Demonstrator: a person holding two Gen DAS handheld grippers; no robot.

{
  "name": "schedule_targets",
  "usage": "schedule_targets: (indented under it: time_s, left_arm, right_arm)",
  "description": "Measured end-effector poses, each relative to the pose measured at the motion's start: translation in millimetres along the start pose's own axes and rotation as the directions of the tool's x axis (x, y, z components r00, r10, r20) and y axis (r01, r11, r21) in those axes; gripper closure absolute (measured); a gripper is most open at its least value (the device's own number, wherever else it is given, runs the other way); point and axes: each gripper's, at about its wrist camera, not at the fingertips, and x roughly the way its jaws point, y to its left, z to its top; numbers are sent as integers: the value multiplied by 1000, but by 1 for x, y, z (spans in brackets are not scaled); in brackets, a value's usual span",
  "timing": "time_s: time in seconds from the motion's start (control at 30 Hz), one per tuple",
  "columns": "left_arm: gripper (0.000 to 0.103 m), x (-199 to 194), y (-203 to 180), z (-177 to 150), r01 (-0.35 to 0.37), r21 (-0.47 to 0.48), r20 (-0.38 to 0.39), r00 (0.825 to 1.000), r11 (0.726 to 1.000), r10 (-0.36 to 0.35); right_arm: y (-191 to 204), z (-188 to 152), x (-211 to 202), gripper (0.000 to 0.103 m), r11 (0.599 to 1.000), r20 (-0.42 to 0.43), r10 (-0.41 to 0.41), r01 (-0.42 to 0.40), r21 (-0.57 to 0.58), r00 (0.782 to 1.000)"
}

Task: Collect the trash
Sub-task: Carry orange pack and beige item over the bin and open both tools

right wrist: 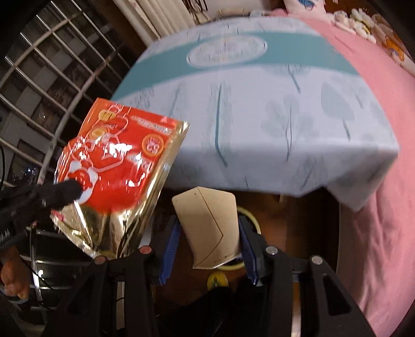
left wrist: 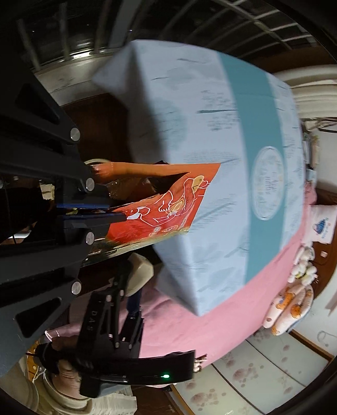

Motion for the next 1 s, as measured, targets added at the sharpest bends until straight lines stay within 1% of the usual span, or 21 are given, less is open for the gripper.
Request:
schedule_targets:
  time_s: [0.1, 0.23, 0.37, 0.53, 0.6, 0.73, 0.87, 0.9, 1.0]
  left_arm:
    - [102, 23, -4, -24, -6, -27, -44, 999, 1000, 5]
    - [102, 65, -7, -47, -37, -41, -82, 996, 998, 33]
    - [102, 121, -6, -68, -81, -52, -117, 990, 995, 75]
    - [102, 197, 10, -86, -133, -83, -154, 981, 988, 119]
    - [102, 227, 17, -91, -149, -77, -169, 977, 986, 134]
    - [102, 278, 27, -106, -166, -51, -213, 965, 985, 152]
    - [101, 312, 31, -118, -163, -29, -223, 963, 986, 153]
    - [101, 319, 32, -117, -161, -24, -223, 963, 987, 152]
    - [92, 332, 38, -118, -167, -15, -219, 963, 986, 160]
  right_arm:
    - [-5, -16, 20, 59, 1000, -38, -9, 9, -10, 999]
    - [-24, -34, 65, 59, 1000, -94, -5, 4, -10, 996]
    - [-45, -51, 115, 59, 1000, -139, -12, 12, 5, 990]
    - [-72, -62, 183, 59, 998, -195, -20, 31, 51, 981]
    - [-77, -64, 211, 59, 998, -208, -32, 42, 47, 978]
    - [-84, -64, 255, 58, 998, -220, -50, 59, 34, 974]
    - [-92, -69, 285, 58, 997, -227, -35, 51, 65, 973]
    - [-93, -71, 290, 58, 996, -232, -30, 47, 70, 972]
    - [-94, -74, 307, 57, 995, -242, -20, 41, 85, 970]
